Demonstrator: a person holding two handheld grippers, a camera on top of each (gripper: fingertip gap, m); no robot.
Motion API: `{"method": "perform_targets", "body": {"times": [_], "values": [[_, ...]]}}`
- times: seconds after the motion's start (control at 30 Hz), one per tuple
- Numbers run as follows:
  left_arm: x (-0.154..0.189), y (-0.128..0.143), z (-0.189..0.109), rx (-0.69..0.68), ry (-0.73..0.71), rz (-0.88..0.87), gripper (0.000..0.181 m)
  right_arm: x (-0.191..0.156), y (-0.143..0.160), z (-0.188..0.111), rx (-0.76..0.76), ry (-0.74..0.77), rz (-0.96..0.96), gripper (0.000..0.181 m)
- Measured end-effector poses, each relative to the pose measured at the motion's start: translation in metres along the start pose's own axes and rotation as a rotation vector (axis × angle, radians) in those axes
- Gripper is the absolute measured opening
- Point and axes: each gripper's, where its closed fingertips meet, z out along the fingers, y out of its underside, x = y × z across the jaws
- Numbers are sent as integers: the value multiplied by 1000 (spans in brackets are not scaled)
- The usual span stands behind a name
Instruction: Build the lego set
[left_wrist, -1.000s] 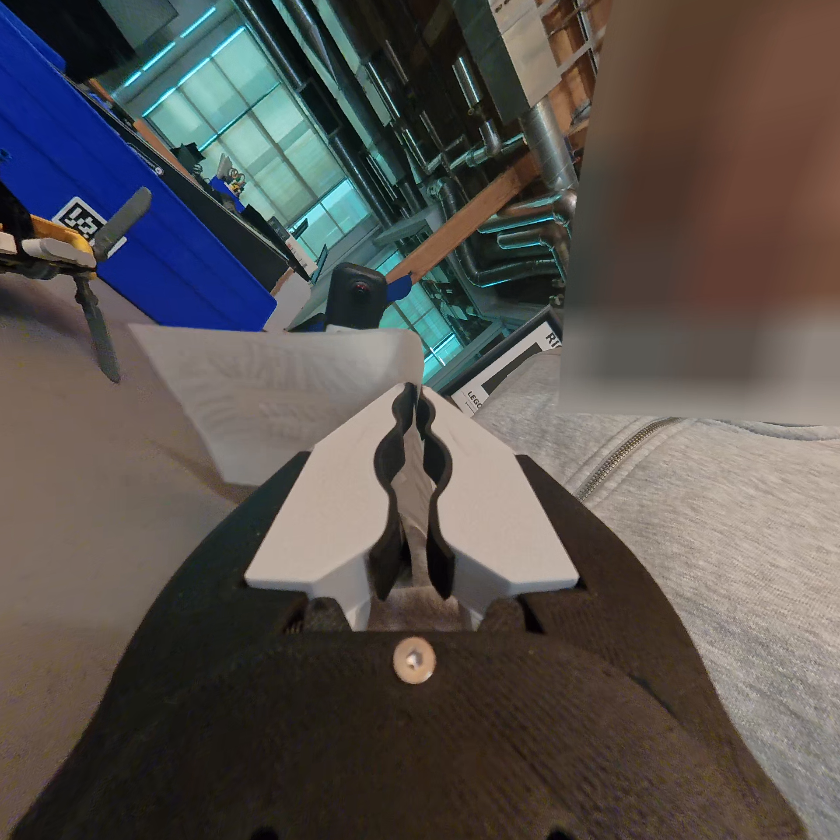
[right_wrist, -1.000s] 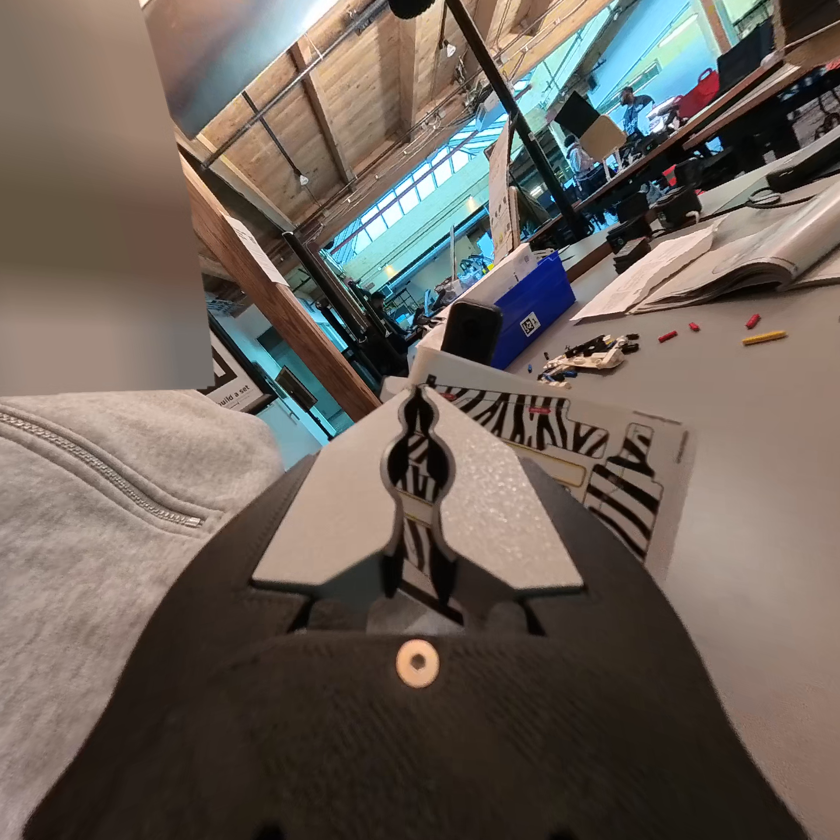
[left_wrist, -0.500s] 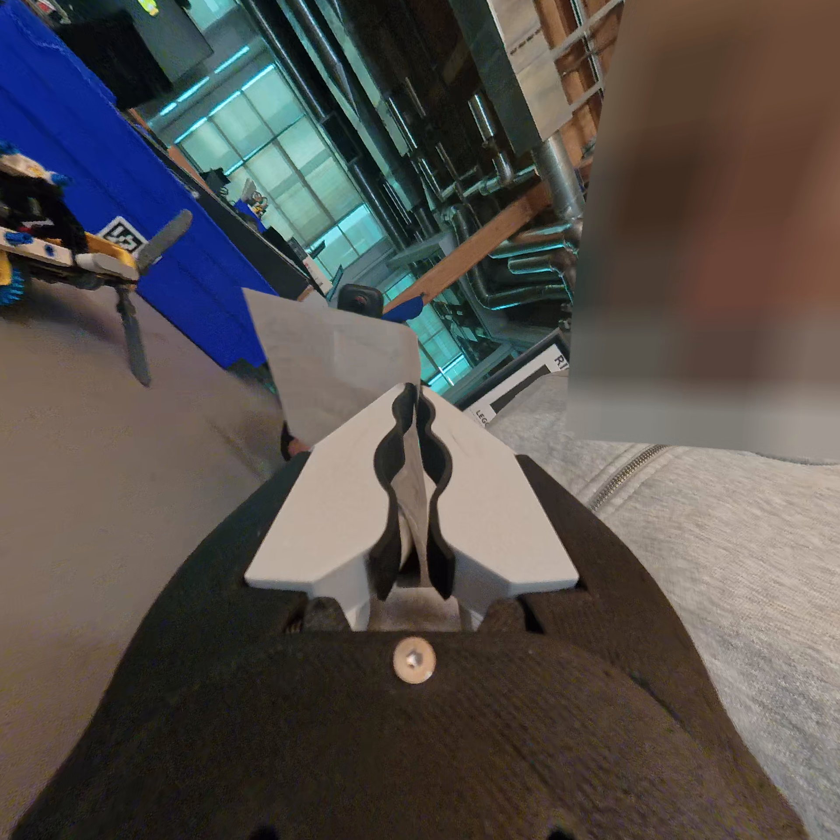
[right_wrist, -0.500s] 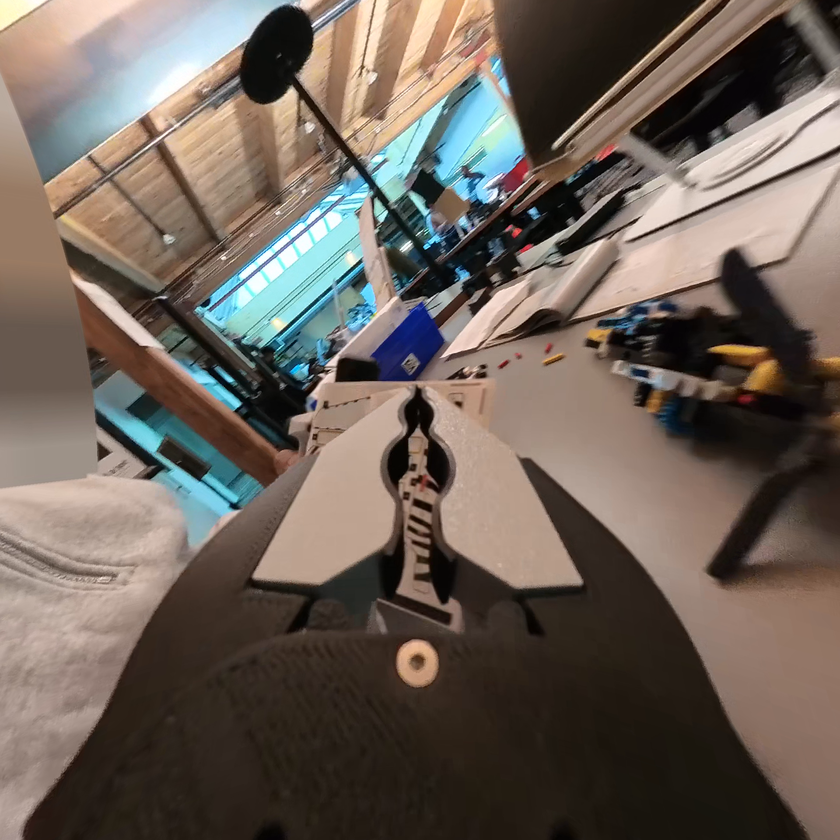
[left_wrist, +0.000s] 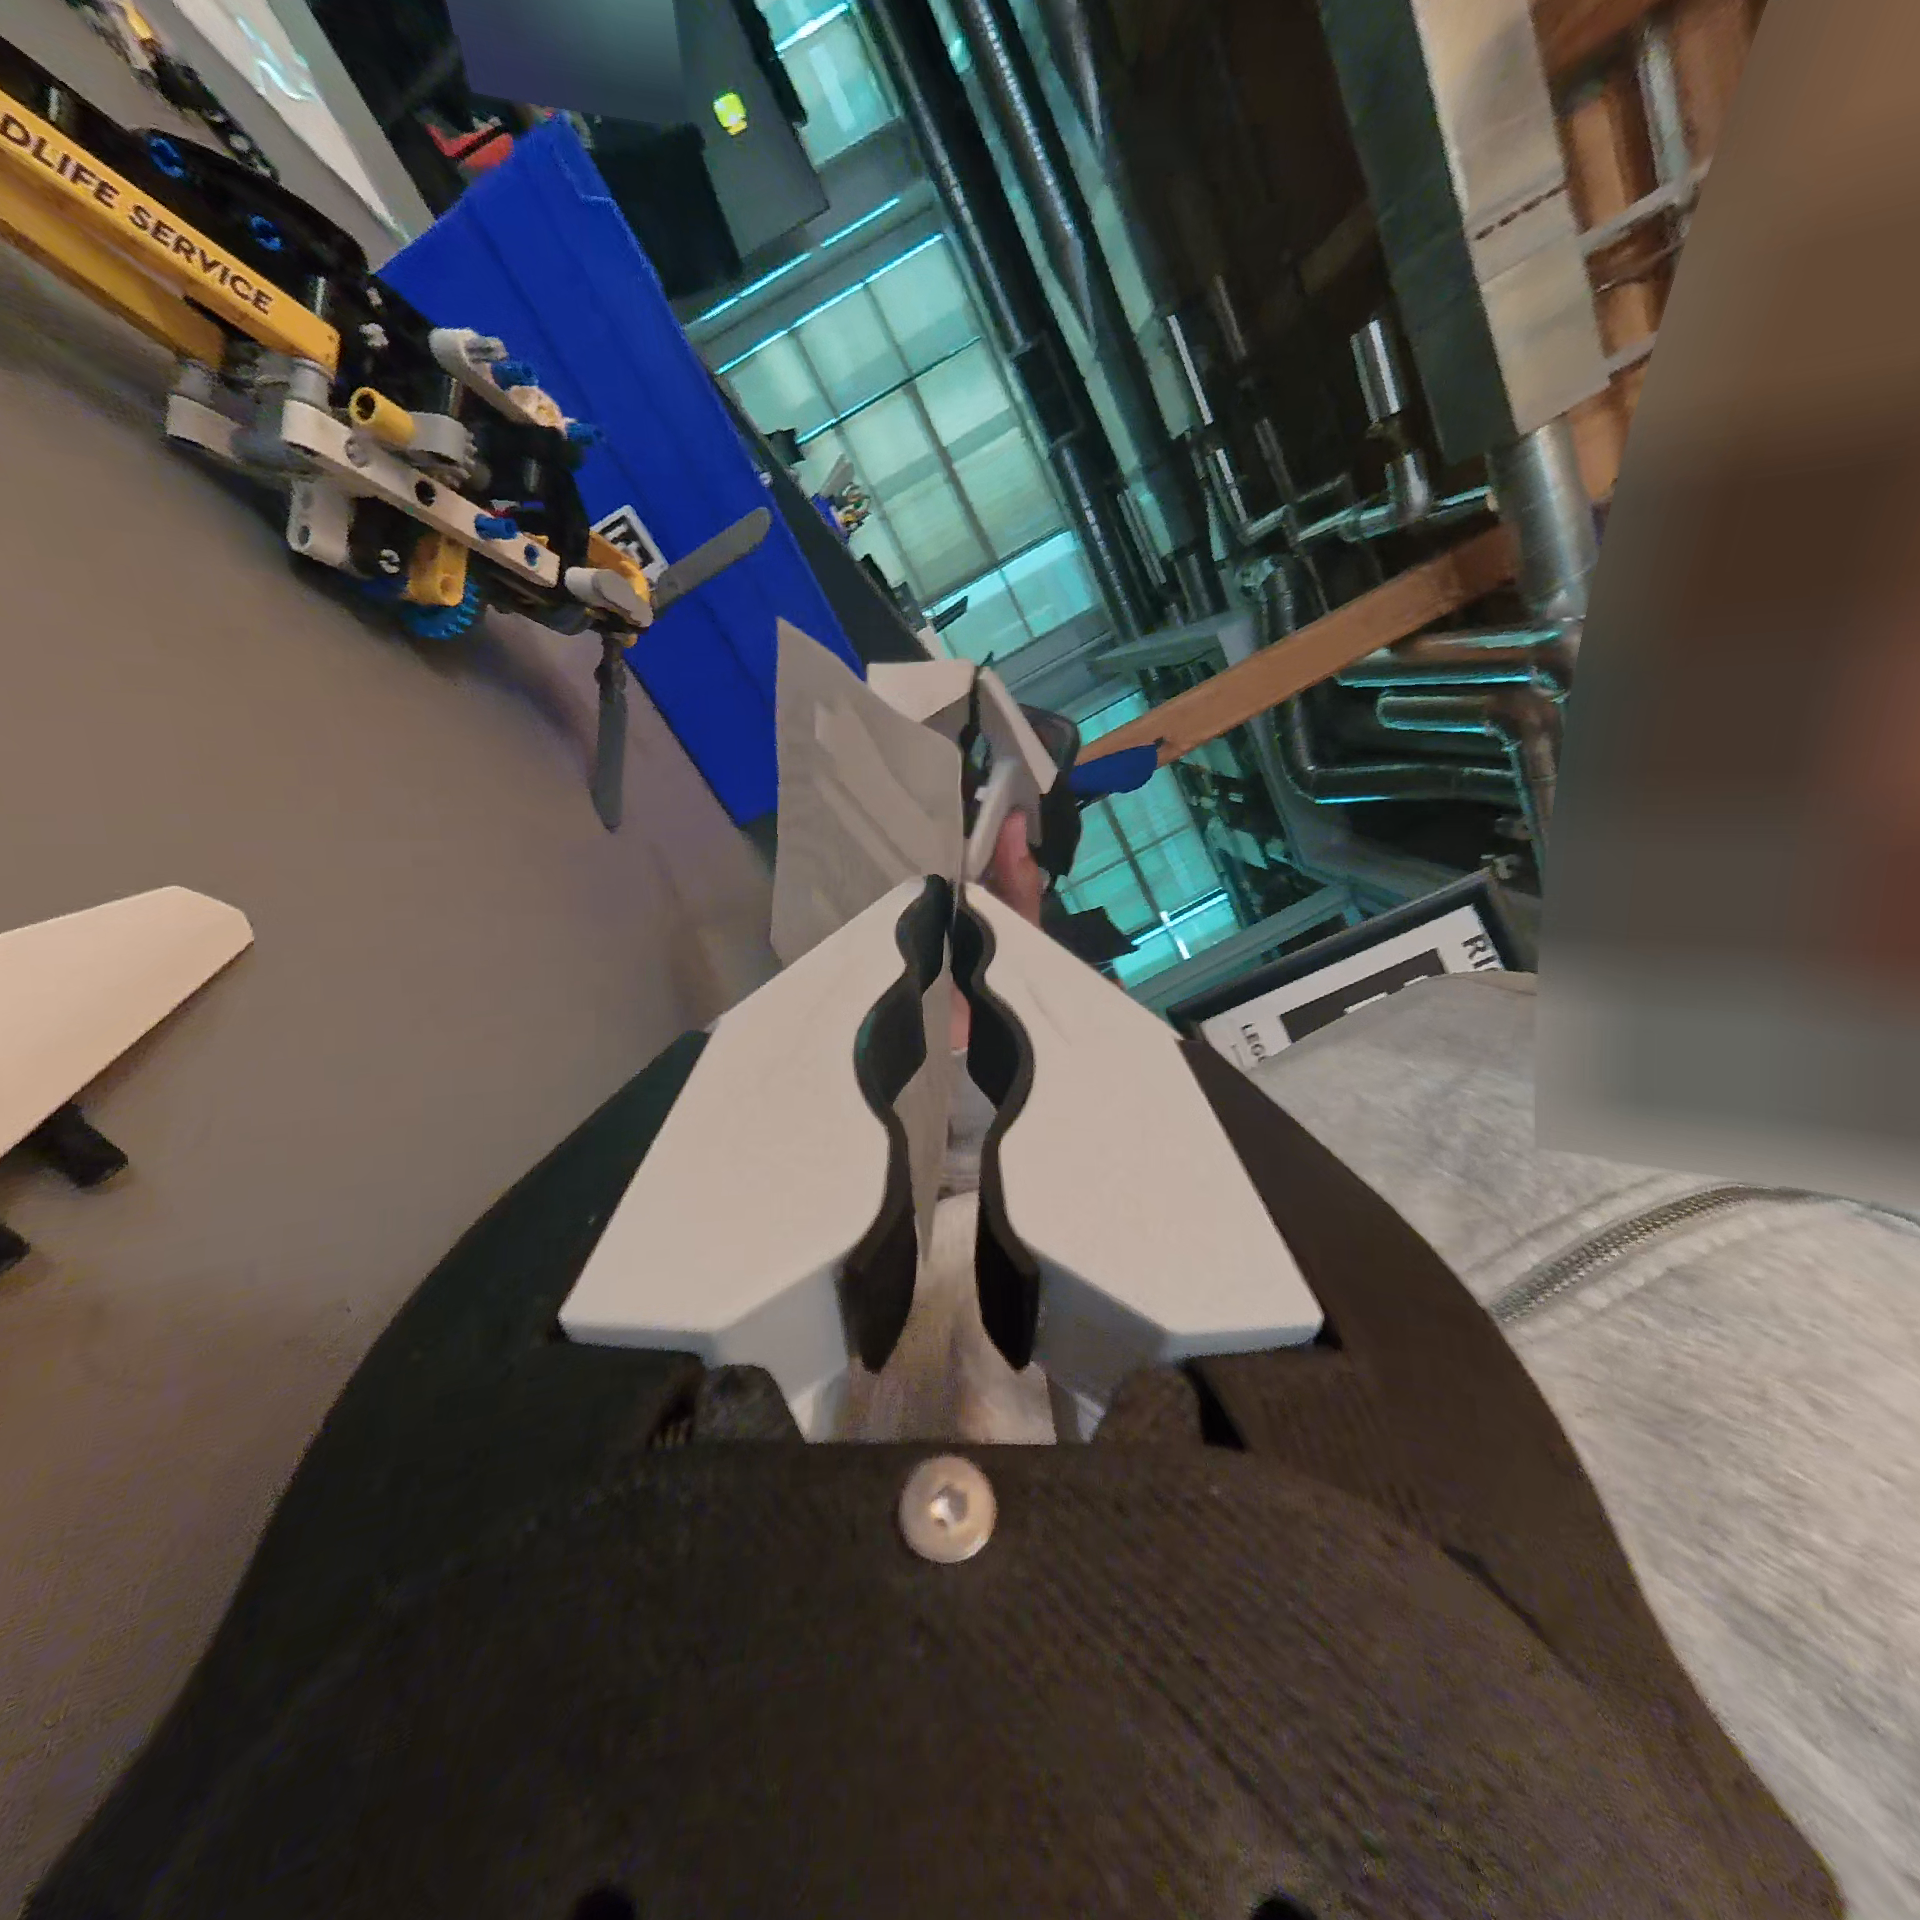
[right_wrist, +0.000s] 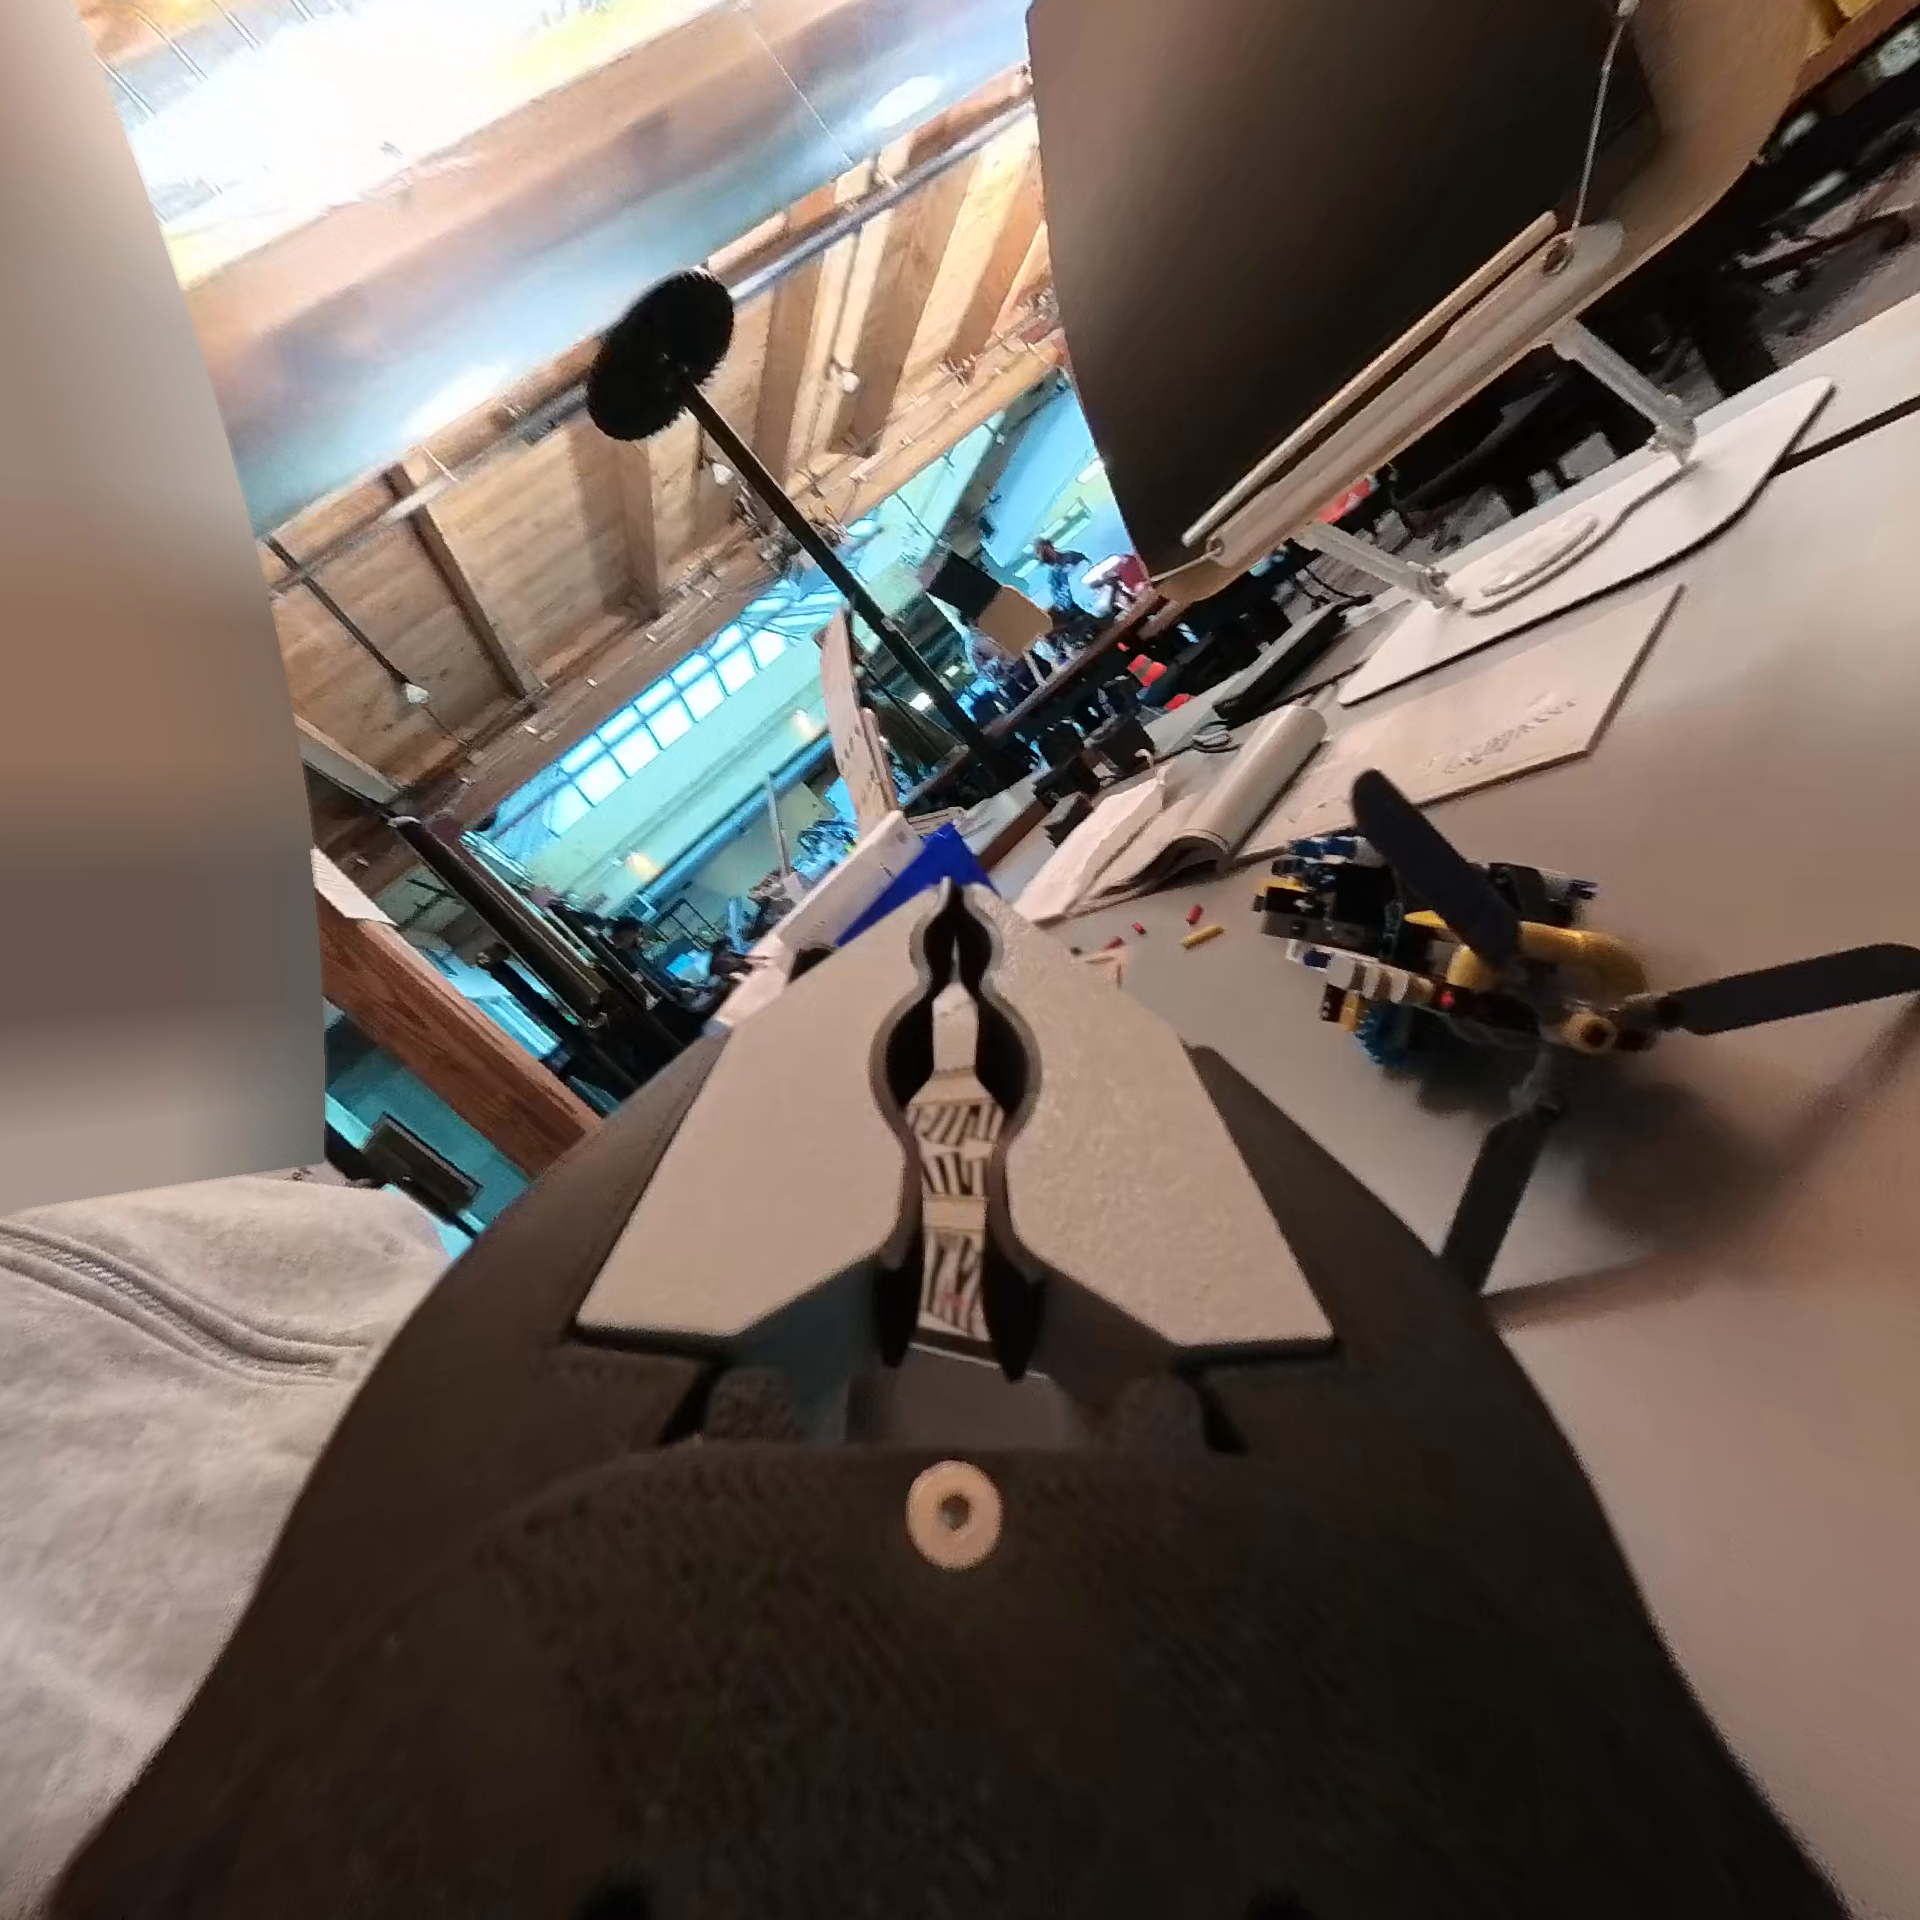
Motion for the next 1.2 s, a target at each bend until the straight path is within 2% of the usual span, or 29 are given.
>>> {"method": "perform_targets", "body": {"times": [0.17,0.3,0.6,0.8,0.9,1.0,1.1,1.2], "values": [[-7,2,1,-14,-52,2,0,1,-12,-8,86,-61,120,0],[-12,2,1,-19,-86,2,0,-4,-9,-5,58,-72,91,0],[-42,24,5,-184,-342,99,0,-7,-9,-5,66,-137,167,0],[-53,24,9,-226,-451,195,0,-12,-4,-1,38,-154,155,0],[-59,16,11,-227,-521,249,28,-14,-3,-1,34,-161,158,0],[-65,-2,0,-173,-628,335,57,-15,-3,0,28,-159,145,0],[-61,-18,-13,-94,-684,416,63,-18,2,3,10,-160,131,0],[-46,-24,-16,-38,-635,461,60,-21,11,9,-25,-165,110,0]]}}
